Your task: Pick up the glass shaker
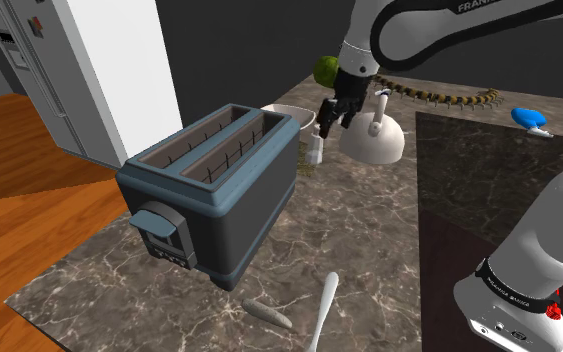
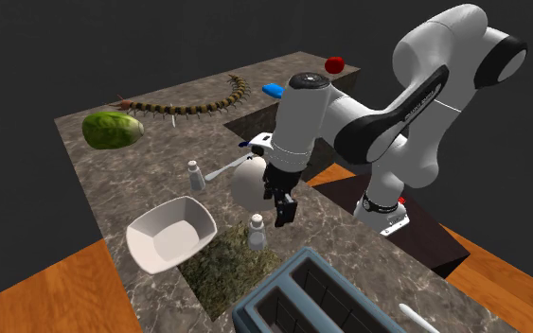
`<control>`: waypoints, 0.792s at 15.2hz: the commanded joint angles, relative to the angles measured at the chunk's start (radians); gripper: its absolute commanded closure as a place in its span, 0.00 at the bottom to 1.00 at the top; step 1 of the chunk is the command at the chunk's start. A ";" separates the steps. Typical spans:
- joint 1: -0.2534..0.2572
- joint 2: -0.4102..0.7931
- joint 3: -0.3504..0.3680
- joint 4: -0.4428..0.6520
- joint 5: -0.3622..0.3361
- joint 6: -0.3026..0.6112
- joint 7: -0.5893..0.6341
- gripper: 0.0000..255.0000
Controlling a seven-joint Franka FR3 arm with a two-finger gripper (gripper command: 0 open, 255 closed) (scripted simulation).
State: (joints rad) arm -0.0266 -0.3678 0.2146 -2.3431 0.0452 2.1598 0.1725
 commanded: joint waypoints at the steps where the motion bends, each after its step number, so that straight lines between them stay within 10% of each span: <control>1: -0.007 0.057 0.016 0.037 -0.020 0.064 0.025 0.00; 11: -0.011 0.113 0.029 -0.021 -0.038 0.191 0.046 0.00; 12: -0.011 0.116 0.030 -0.020 -0.038 0.191 0.047 1.00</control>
State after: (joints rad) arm -0.0377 -0.2538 0.2443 -2.3616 0.0075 2.3477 0.2198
